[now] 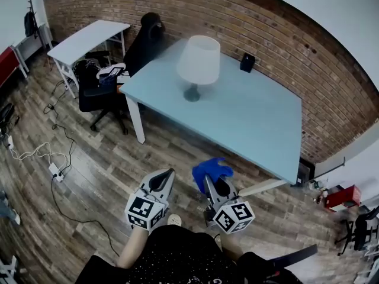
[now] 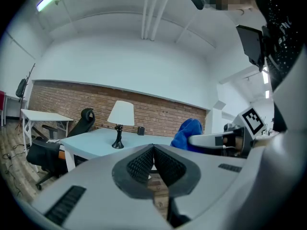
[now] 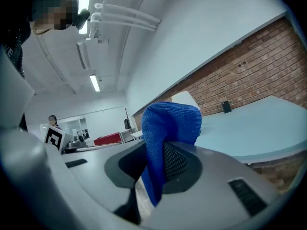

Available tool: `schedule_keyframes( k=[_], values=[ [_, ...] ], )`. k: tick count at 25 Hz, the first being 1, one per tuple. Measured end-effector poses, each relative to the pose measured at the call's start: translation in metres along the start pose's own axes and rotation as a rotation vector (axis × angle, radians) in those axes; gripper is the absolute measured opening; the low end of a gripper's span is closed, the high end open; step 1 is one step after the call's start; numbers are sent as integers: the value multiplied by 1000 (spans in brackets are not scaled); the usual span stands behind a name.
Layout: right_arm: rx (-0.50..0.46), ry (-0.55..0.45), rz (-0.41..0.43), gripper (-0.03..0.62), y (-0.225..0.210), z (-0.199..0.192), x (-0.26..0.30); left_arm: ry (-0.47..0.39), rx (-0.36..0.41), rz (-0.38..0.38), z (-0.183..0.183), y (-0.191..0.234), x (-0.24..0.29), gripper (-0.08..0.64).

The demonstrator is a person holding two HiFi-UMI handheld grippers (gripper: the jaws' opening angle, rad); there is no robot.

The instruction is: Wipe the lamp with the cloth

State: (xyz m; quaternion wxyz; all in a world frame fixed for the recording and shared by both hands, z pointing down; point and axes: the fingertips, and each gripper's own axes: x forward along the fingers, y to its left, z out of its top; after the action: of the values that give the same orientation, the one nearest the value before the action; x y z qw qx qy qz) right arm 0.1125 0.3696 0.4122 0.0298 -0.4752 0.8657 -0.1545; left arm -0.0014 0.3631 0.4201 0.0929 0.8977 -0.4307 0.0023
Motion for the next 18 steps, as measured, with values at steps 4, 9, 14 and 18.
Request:
schedule_keyframes(
  k=[4,9,14,18],
  values=[
    [-2,8,24,74,-20,6,17,2,1,22,0,10,26,11],
    [-4,15,35,74,-37,13,27,5,-4,25,0,11,47,11],
    [1,30,37,74,-49,13,39,13,-7,22,1,17,63,11],
    [3,27,32,74,-59,16,53,18,-6,10,1,27,81,11]
  ],
)
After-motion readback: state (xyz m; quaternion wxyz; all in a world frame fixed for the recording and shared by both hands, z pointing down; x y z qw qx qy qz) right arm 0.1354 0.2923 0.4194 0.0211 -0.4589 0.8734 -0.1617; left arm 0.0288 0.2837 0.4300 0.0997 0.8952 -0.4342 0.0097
